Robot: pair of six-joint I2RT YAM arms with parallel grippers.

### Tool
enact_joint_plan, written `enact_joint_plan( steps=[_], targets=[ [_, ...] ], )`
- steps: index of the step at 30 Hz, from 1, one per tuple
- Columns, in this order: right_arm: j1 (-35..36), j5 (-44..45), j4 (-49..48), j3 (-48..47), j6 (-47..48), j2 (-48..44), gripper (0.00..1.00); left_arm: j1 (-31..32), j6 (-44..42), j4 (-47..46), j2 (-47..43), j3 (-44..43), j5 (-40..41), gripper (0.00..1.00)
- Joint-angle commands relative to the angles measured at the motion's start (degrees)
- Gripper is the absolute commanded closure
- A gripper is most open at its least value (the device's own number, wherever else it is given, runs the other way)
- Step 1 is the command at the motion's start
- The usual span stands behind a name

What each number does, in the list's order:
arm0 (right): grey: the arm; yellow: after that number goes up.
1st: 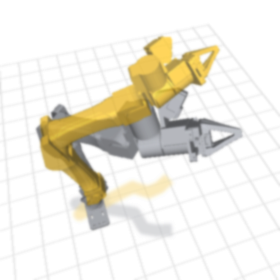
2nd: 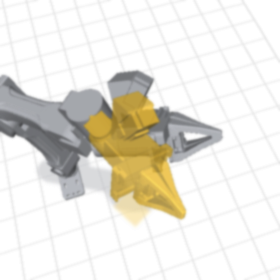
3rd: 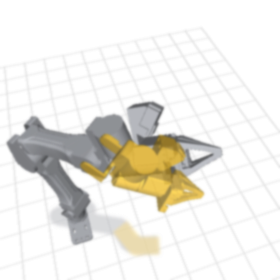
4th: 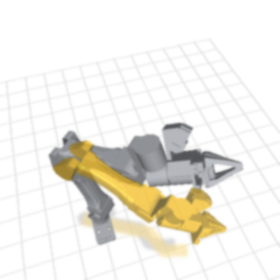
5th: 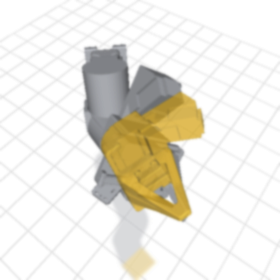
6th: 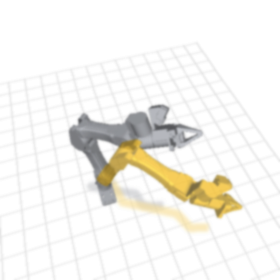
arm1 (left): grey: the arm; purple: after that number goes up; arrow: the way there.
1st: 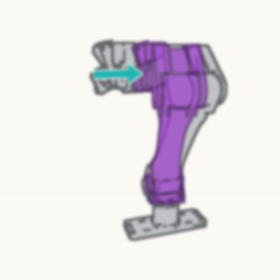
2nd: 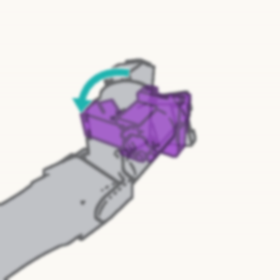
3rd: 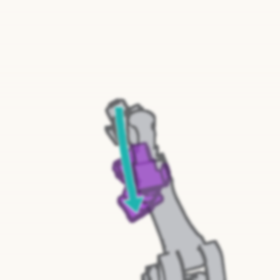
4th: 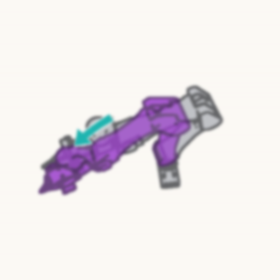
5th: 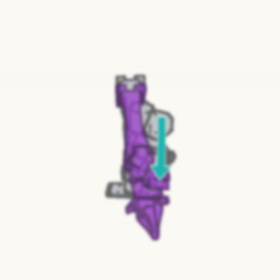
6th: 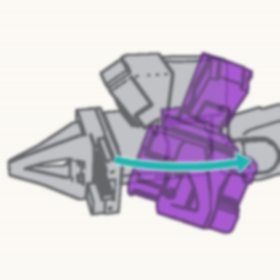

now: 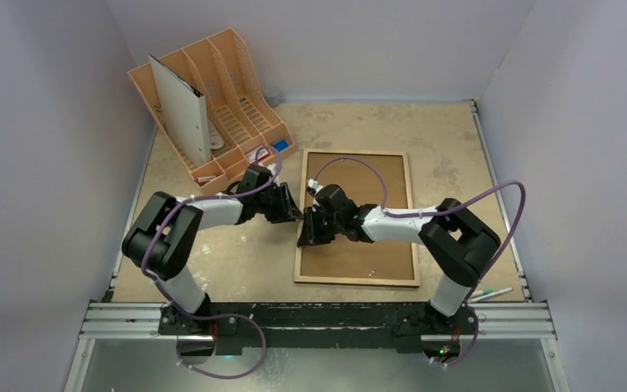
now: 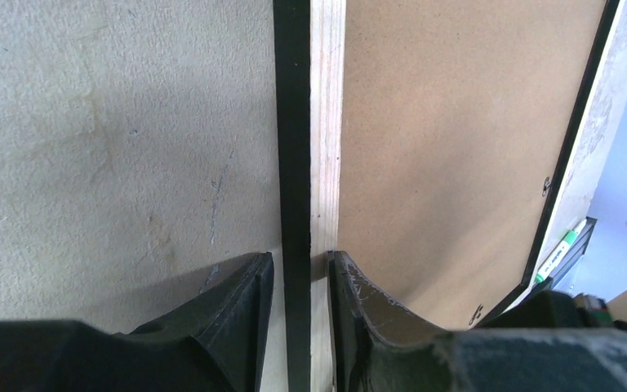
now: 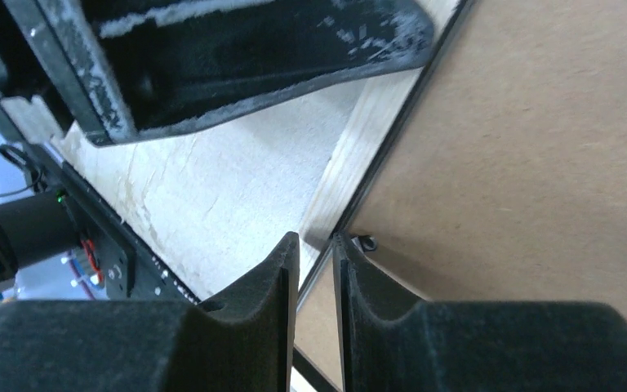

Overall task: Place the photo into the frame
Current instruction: Install the photo frame at the center of the board.

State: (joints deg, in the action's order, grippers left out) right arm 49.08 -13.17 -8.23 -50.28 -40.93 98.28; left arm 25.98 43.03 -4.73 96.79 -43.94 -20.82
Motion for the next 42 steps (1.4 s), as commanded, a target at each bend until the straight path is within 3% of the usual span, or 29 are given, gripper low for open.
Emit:
enact_joint_plan(
  steps=[1,10,17,23,33,42],
  targets=[
    [0.9,-3.7,1.3,0.9,3.1,1.1,0.75,-0.1,-0.3,2.2,2.5,-0.3,3.1,0.68],
    [1.0,-3.0,3.1,0.8,4.7,-0.4,0.75,-0.2,-0.5,2.6,2.6,-0.6,3.5,0.69],
    [0.9,0.9,-0.3,4.9,-3.6,-7.1,0.67,-0.1,-0.7,2.0,1.8,-0.7,1.6,0.66],
    [1.0,1.6,-6.2,9.8,-10.3,-6.7,0.62,-0.1,-0.2,0.9,1.6,0.3,-0.3,0.63],
    [1.0,3.2,-13.8,11.5,-14.9,-3.0,0.64,0.0,0.2,0.7,1.6,1.3,-0.8,0.78],
    [1.0,6.9,-15.2,12.3,-15.2,-3.2,0.66,-0.1,0.3,0.9,1.7,1.2,-0.8,0.82]
  ],
)
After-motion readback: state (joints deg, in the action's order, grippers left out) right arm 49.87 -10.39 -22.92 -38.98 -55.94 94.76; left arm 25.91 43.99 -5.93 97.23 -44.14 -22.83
